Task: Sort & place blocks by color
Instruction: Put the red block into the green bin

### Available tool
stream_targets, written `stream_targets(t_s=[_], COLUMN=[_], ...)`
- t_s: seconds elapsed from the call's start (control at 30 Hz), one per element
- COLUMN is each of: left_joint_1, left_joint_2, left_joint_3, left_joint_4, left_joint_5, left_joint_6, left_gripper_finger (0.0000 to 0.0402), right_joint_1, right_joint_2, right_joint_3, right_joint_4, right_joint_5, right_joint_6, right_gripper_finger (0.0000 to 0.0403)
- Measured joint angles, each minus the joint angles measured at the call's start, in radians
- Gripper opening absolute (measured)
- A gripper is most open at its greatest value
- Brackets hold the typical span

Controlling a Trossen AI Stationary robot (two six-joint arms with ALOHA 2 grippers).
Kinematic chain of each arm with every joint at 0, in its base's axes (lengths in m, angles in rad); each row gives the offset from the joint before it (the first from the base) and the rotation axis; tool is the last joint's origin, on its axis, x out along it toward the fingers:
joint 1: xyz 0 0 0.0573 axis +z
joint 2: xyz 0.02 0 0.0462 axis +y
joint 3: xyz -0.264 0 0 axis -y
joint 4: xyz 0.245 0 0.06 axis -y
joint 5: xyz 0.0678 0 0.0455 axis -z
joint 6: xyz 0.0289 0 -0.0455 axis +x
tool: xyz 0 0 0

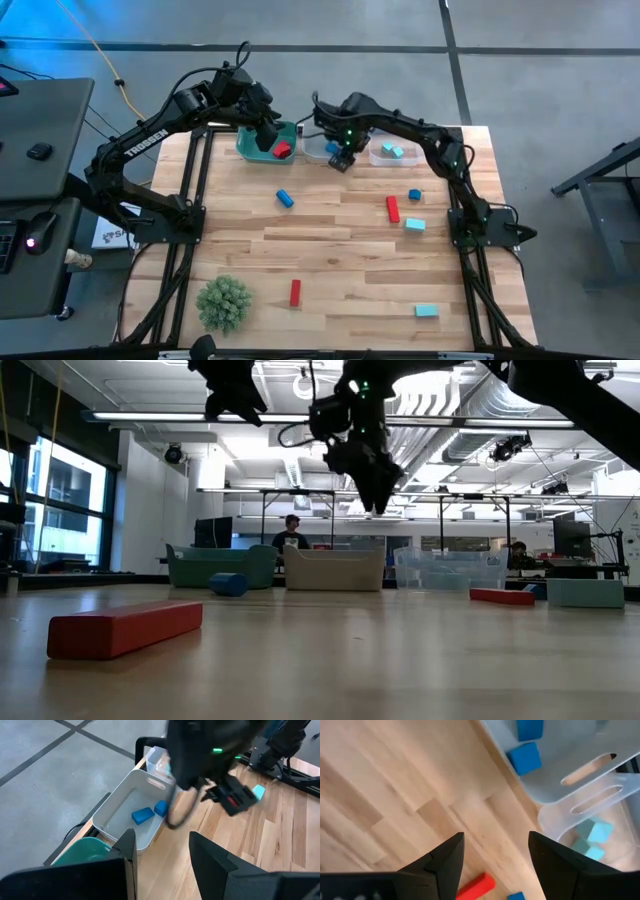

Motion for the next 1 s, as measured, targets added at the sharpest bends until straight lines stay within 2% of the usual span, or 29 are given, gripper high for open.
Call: stream_targets(t_s=[0.27,0.4,0.7,1.0], left_joint_1=[0.000,0.000,0.000,0.000], left_joint_2=[0.000,0.000,0.000,0.000], left_joint_3=[0.000,0.000,0.000,0.000], left_joint_4=[0.000,0.000,0.000,0.000], left_joint_5=[0.000,0.000,0.000,0.000], left_joint_6=[0.017,0.034,0.060,0.060], left_gripper_finger=[0.0103,0.0103,0.0103,0.0103], right_joint_1=[0.097,0.124,0.136,0.153], right_joint_2=[-0.045,-0.091,-0.359,-0.658], right_joint_3=[0.000,-0.032,-0.436,-0.800], right_joint_4=[0.000,0.005,0.007,0.160], right_joint_5=[0.136,0.162,0.169,0.090], right_joint_6=[0.050,0.095,0.320,0.631], right_gripper_finger=[0.0210,0.0210,0.0210,0.0210])
